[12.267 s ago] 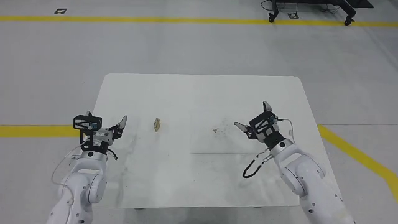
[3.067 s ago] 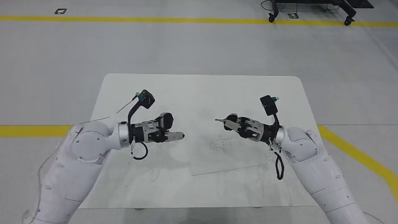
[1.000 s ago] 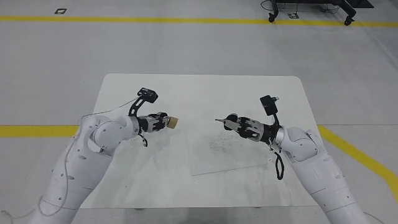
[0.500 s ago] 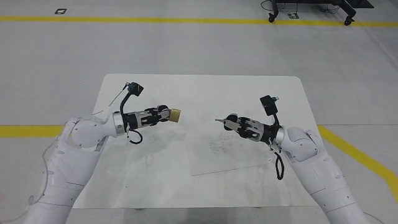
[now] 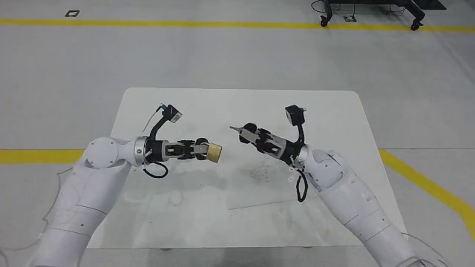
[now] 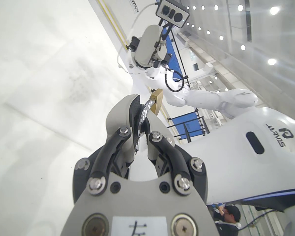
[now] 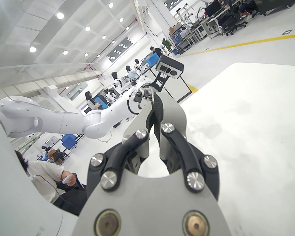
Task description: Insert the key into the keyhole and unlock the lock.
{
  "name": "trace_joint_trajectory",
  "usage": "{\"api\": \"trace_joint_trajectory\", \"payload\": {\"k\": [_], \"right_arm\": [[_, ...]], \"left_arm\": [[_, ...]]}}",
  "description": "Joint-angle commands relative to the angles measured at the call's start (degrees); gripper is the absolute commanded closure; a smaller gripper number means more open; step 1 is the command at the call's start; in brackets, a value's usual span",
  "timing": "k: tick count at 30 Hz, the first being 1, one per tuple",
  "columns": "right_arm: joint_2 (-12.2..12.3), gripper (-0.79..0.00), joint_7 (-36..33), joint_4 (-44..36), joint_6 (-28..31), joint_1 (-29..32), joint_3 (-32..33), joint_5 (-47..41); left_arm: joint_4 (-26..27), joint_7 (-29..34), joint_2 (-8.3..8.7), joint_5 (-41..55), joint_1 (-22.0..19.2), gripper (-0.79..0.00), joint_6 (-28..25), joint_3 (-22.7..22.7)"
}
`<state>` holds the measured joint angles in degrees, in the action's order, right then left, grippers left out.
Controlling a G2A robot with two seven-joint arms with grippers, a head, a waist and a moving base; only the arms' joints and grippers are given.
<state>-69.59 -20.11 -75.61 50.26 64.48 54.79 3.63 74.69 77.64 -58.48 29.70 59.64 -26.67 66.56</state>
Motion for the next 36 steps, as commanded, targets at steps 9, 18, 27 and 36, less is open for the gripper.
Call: {"api": "trace_joint_trajectory", "payload": {"k": [9,18,27,36], "right_arm": [[-3.7,0.0,2.8,5.4,2.7,-6.0,-8.8,4.5],[-3.8,0.0,4.9,7.2,5.9,-5.8,-7.0,4.1],[-3.8,0.0,4.9,7.2,5.9,-5.8,-7.0,4.1],[-3.0,0.0,0.7,3.7,1.4,-2.1,-6.4,-1.3]], "left_arm": [[-2.0,-0.2,1.38,3.3,-0.4,0.0,-0.2,-0.8],[-7.9,2.5,1.11,9.6,-3.0,0.0,2.5,-1.7],[-7.9,2.5,1.11,9.6,-3.0,0.0,2.5,-1.7],[-8.5,2.2,0.88,12.8,-2.6,0.0,16.6,-2.8]]}}
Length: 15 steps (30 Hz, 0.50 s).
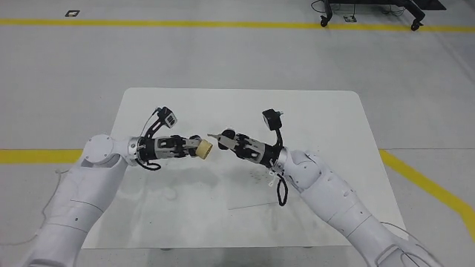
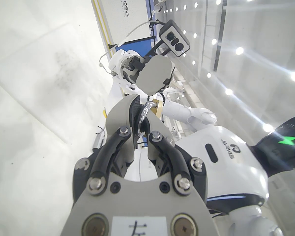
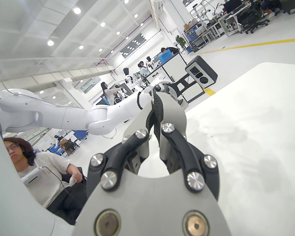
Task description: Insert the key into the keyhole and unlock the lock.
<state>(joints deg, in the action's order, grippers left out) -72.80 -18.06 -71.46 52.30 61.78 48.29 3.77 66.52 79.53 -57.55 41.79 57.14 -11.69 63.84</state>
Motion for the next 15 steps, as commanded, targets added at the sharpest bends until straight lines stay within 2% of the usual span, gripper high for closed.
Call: {"api": "trace_joint_trajectory", "payload": {"k": [1,4,8,15], "right_arm": [[0.5,0.0,-3.3,-1.4,-1.7,1.4,0.4,-3.5],[1.8,0.0,-9.6,-5.1,-5.6,3.9,2.1,-10.2],[3.3,0.0,-14.8,-11.5,-10.2,7.6,5.3,-16.2],[3.6,0.0,-15.4,-13.2,-10.8,8.4,6.2,-17.3]], "left_arm": [[-0.6,0.6,-0.11,1.2,-0.4,0.0,2.9,-0.2],[-1.5,1.8,-0.41,3.7,-0.8,0.0,6.4,-0.7],[-2.3,2.5,-0.7,4.0,-1.5,0.0,7.0,-1.2],[-2.9,1.6,-0.88,4.8,-1.6,0.0,6.1,-0.9]]}}
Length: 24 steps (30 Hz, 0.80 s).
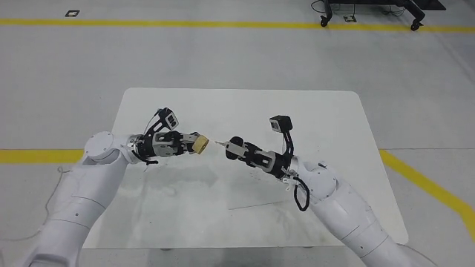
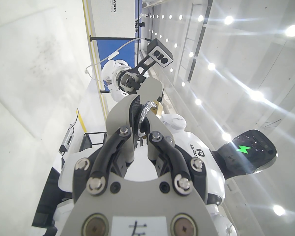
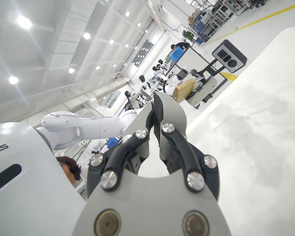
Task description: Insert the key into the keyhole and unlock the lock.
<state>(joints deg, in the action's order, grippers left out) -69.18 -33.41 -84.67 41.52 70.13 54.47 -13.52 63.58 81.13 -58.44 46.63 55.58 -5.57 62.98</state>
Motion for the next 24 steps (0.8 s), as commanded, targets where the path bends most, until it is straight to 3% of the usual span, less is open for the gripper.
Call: {"api": "trace_joint_trajectory", "payload": {"k": [1,6,11,14,18,24], "right_arm": [[0.0,0.0,0.0,0.0,0.0,0.0,0.0,0.0],[0.0,0.0,0.7,0.2,-1.1,0.1,0.3,0.6],[0.7,0.0,1.4,-3.8,-15.2,2.2,1.9,4.4],[1.5,0.0,2.7,-10.5,-22.9,6.1,3.7,8.4],[2.3,0.0,4.3,-18.8,-30.0,11.5,5.4,11.6],[2.5,0.0,8.0,-23.5,-37.9,14.5,5.5,16.0]], "left_arm": [[0.0,0.0,0.0,0.0,0.0,0.0,0.0,0.0],[0.8,-2.5,-0.03,-1.4,0.6,0.0,0.3,-0.3],[2.4,-5.6,0.2,-3.7,1.7,0.0,1.3,0.3],[3.0,-6.9,0.23,-5.6,1.8,0.0,1.8,0.2],[3.5,-8.4,0.2,-7.8,1.9,0.0,1.5,0.0],[3.9,-9.7,0.1,-9.5,2.1,0.0,1.0,-0.2]]}}
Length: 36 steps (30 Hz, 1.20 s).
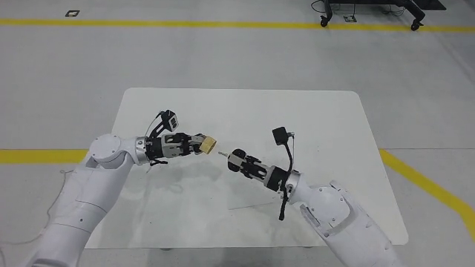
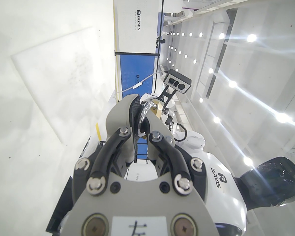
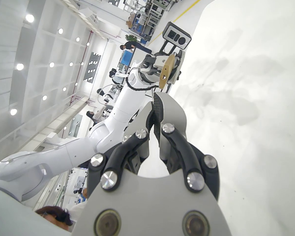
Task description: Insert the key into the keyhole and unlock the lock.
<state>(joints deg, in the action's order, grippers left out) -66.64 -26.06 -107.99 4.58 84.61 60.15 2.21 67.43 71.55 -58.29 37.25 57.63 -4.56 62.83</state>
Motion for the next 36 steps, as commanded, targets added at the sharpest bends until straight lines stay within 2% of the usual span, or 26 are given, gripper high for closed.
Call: {"api": "trace_joint_trajectory", "payload": {"k": [1,13,36], "right_arm": [[-0.1,0.0,1.2,-0.3,-2.2,0.0,-0.4,0.9],[-1.5,0.0,5.4,1.7,-6.9,-2.8,-3.8,-1.4],[-2.3,0.0,6.6,2.8,-8.4,-3.1,-3.8,-1.5]], "left_arm": [[0.1,-0.2,-0.06,-0.4,0.1,0.0,0.0,-0.2],[0.2,-0.6,-0.34,-1.6,-0.2,0.0,-1.0,-0.3],[1.3,-1.8,-0.74,-4.4,0.2,0.0,-4.8,-0.2]]}}
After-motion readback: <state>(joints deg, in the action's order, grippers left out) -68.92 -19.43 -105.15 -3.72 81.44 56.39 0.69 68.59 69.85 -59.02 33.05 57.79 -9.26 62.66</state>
